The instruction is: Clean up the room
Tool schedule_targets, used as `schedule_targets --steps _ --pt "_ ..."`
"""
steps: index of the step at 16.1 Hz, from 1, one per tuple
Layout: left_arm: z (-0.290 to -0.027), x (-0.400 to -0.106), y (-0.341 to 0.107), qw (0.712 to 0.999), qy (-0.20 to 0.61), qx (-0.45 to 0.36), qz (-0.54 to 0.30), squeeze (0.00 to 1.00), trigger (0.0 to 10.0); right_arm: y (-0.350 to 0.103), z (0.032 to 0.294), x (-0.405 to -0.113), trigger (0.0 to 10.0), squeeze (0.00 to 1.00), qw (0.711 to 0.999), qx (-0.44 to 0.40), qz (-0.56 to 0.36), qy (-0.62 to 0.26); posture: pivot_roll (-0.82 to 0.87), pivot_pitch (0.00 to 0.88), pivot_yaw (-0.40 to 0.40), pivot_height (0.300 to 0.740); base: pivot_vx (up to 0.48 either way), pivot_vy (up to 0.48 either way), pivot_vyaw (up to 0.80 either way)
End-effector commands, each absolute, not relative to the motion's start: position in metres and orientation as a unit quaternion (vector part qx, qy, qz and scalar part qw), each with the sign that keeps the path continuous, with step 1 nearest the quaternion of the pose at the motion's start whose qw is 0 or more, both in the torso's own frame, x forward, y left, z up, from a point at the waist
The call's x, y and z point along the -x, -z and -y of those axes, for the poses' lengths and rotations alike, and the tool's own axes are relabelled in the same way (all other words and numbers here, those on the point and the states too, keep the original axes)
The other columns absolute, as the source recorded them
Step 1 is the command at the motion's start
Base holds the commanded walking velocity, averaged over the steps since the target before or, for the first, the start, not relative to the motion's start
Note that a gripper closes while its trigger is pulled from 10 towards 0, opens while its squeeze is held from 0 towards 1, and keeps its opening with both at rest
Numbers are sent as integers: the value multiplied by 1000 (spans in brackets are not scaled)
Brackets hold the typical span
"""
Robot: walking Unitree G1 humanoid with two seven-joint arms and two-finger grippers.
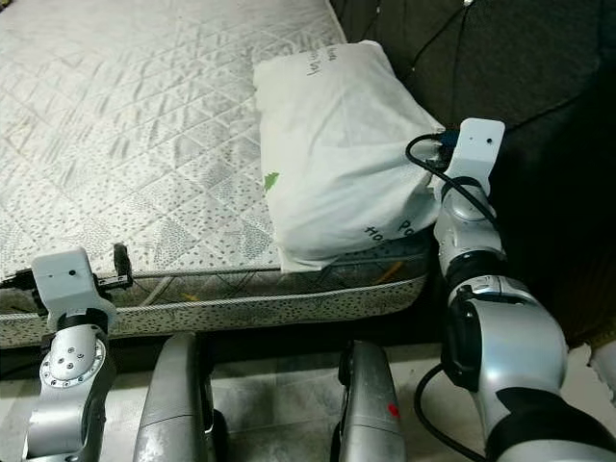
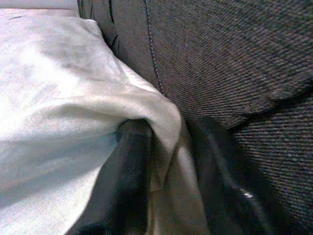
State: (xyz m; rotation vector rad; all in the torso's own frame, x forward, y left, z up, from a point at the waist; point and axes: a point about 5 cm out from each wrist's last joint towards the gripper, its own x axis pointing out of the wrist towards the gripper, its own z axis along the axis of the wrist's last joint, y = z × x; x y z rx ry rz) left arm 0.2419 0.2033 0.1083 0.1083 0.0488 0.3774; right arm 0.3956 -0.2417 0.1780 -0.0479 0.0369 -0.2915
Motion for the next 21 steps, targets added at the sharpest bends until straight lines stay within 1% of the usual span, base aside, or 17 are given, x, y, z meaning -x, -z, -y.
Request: schedule_targets --steps 1,4,6,9,10,11,13,14,15,16,18,20,21 --pt "-205 -243 -107 980 -190 -60 -28 0 10000 -176 242 -394 10000 1000 989 28 -20 143 -14 42 -34 533 0 0 0" --pt "-205 -242 -107 980 -190 -60 -27 0 10000 -167 250 -388 10000 1000 985 65 -23 161 -8 36 -39 533 0 0 0" --pt "-205 -240 -106 980 -190 -60 -29 0 10000 -148 254 -379 10000 1000 983 81 -44 161 -7 31 -43 533 0 0 0" --pt "-204 -241 -105 980 -188 -60 -30 0 10000 -112 246 -365 10000 1000 985 76 -95 126 -14 30 -37 533 0 0 0" --pt "-203 -243 -105 981 -183 -59 -30 0 10000 -96 242 -357 10000 1000 983 59 -124 118 -18 30 -32 533 0 0 0" --pt "-202 -244 -106 981 -181 -59 -29 0 10000 -92 241 -355 10000 1000 982 47 -132 123 -21 35 -28 533 0 0 0" --pt "-202 -246 -107 982 -180 -59 -26 0 10000 -101 241 -358 10000 1000 984 42 -104 136 -21 32 -24 533 0 0 0" --pt "-203 -247 -108 981 -180 -60 -25 0 10000 -111 238 -360 10000 1000 986 43 -73 141 -21 31 -25 533 0 0 0" --pt "-204 -247 -108 981 -181 -60 -25 0 10000 -114 235 -360 10000 1000 987 43 -63 140 -20 32 -26 533 0 0 0" --pt "-204 -245 -108 981 -183 -60 -25 0 10000 -116 225 -357 10000 1000 989 38 -51 133 -20 32 -27 533 0 0 0" --pt "-203 -243 -106 981 -185 -58 -26 0 10000 -108 210 -347 10000 1000 992 24 -57 113 -22 35 -30 533 0 0 0" --pt "-202 -243 -108 981 -186 -57 -22 0 10000 -103 204 -339 10000 1000 992 21 -65 105 -23 36 -31 533 0 0 0" --pt "-203 -243 -110 980 -189 -57 -17 0 10000 -102 201 -329 10000 1000 992 22 -69 105 -27 38 -30 533 0 0 0"
